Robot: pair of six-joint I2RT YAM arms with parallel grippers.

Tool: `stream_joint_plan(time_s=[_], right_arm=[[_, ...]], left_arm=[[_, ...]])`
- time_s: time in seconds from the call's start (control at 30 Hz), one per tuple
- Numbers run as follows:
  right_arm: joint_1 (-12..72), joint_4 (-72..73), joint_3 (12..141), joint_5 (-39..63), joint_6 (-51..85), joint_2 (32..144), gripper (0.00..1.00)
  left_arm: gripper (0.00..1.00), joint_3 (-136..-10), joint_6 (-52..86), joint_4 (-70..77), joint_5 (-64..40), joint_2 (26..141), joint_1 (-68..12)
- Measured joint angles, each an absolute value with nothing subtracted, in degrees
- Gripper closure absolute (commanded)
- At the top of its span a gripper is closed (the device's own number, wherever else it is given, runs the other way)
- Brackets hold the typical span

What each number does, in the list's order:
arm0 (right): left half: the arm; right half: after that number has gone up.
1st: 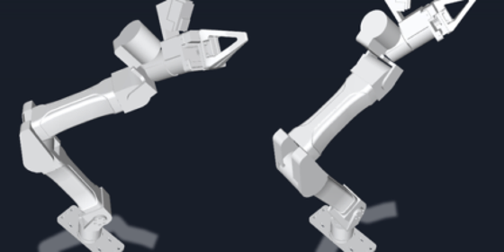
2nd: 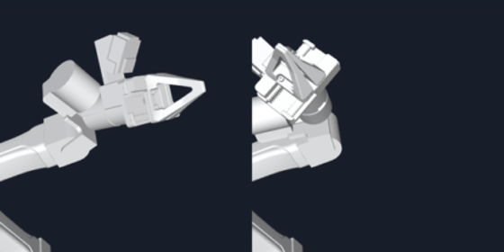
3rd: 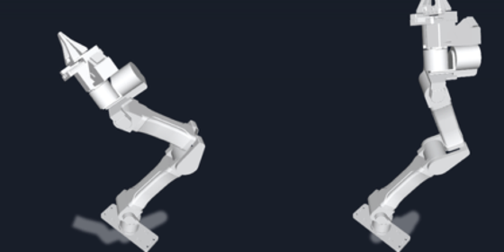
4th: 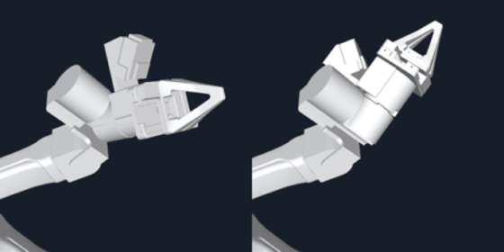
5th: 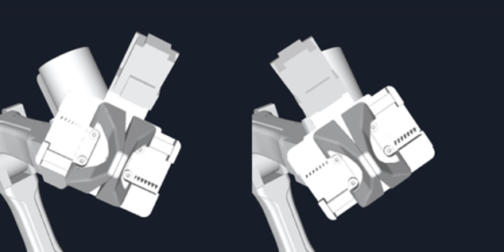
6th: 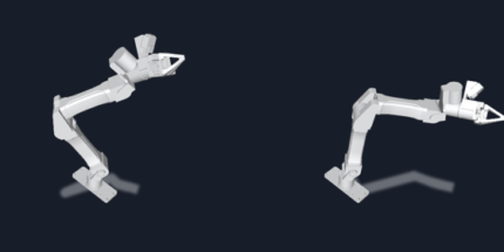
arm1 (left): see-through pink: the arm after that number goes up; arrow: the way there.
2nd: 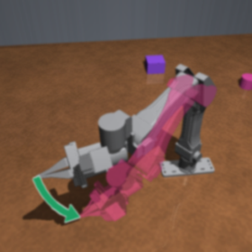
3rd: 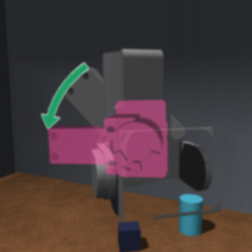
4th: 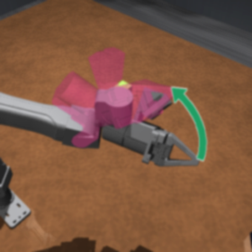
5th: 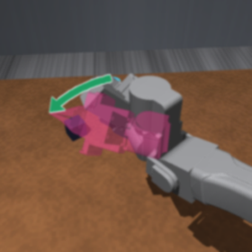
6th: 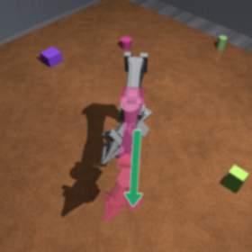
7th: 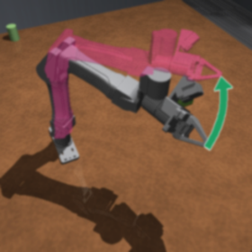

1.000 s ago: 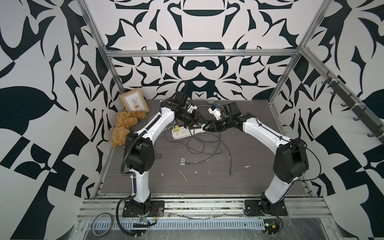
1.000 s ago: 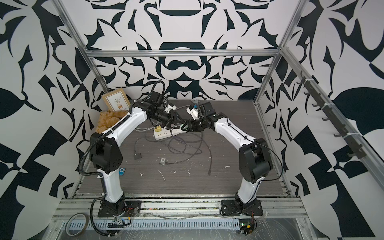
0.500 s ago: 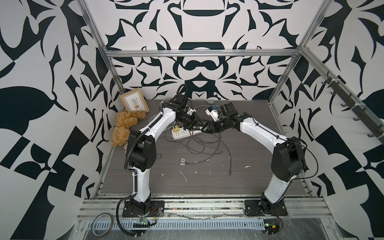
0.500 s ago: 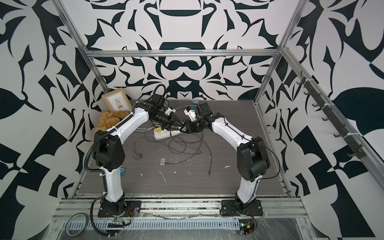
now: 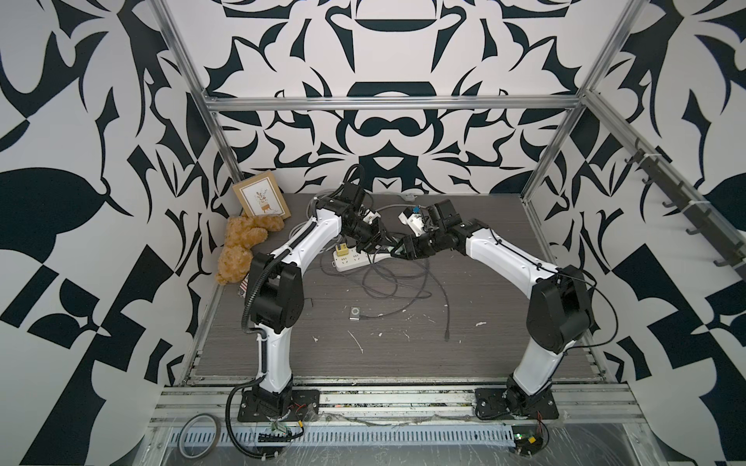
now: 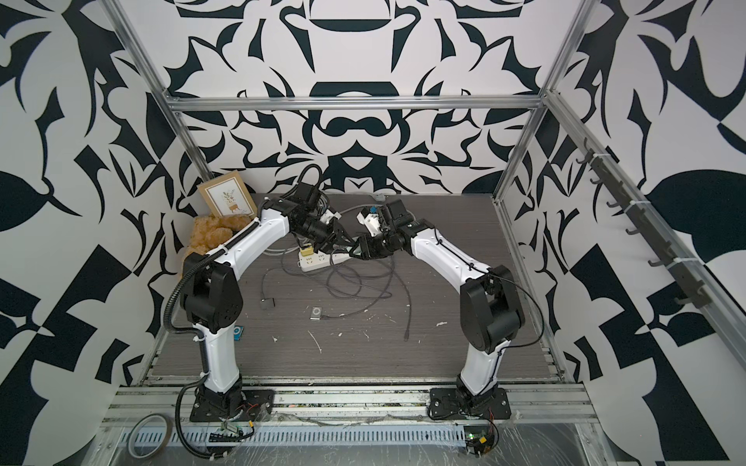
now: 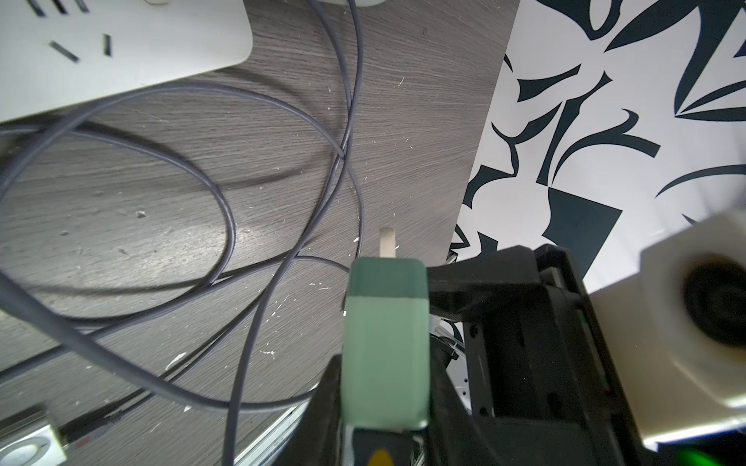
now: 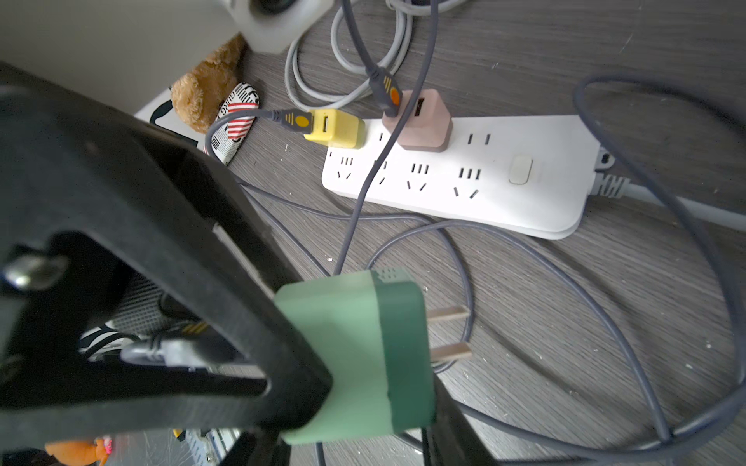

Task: Charge mp3
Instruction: Pick up the plug from the center of the board.

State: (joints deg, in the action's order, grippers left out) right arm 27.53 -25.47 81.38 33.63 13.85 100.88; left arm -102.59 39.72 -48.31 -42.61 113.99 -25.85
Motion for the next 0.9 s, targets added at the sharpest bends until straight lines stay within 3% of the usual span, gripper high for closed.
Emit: stream_joint_plan(time_s=[0.23, 0.37, 0.9], right_arm=[[28.9, -16.8, 65.2, 27.7, 5.6, 85.6, 0.37], [31.0, -8.6, 55.4, 24.0, -2.9, 77.2, 0.33], [34.8, 11.0, 51.8, 11.3, -31.3, 85.1, 0.27]], left_arm=[[1.00, -102.8, 40.1, -48.7, -44.1, 114.1, -25.9], [1.00, -103.2, 40.4, -48.9, -43.8, 114.8, -25.1], [1.00, -103.4, 41.7, -49.0, -43.8, 115.0, -24.9]])
